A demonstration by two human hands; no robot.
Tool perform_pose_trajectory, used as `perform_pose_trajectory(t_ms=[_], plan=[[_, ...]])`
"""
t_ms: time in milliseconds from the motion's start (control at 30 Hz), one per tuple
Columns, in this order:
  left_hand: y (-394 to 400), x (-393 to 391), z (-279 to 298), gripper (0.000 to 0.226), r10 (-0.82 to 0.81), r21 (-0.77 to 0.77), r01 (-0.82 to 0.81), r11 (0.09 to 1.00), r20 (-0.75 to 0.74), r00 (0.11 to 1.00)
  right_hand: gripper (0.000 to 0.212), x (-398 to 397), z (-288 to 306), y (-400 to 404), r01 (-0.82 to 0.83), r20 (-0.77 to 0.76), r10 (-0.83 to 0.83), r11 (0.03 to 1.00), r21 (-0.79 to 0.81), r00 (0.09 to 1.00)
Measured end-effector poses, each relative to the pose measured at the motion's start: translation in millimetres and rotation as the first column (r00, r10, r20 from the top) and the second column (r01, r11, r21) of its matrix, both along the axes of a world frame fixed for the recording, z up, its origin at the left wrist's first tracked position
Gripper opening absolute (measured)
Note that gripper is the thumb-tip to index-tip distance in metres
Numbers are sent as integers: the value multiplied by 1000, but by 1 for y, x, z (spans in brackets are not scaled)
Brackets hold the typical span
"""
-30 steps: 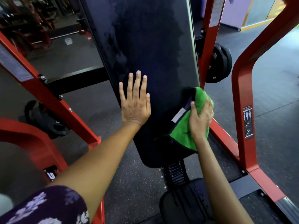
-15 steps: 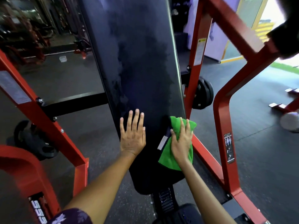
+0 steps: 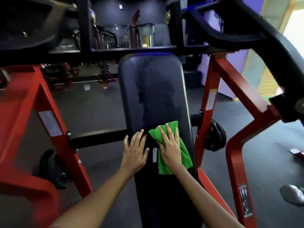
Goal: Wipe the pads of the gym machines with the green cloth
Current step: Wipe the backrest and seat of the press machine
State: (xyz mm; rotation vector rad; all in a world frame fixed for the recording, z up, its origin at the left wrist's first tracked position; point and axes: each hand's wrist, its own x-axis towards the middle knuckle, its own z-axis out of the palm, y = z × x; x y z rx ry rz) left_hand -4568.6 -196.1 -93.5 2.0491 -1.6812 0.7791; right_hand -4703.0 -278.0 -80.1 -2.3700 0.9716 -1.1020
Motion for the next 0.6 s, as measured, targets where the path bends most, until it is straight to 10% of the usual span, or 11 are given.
perform_pose_trajectory(t_ms=[600], plan=[[-90, 84, 229, 80, 4, -179, -49, 983, -246, 969, 66, 98, 239, -79, -1, -68, -22, 950, -313, 997]])
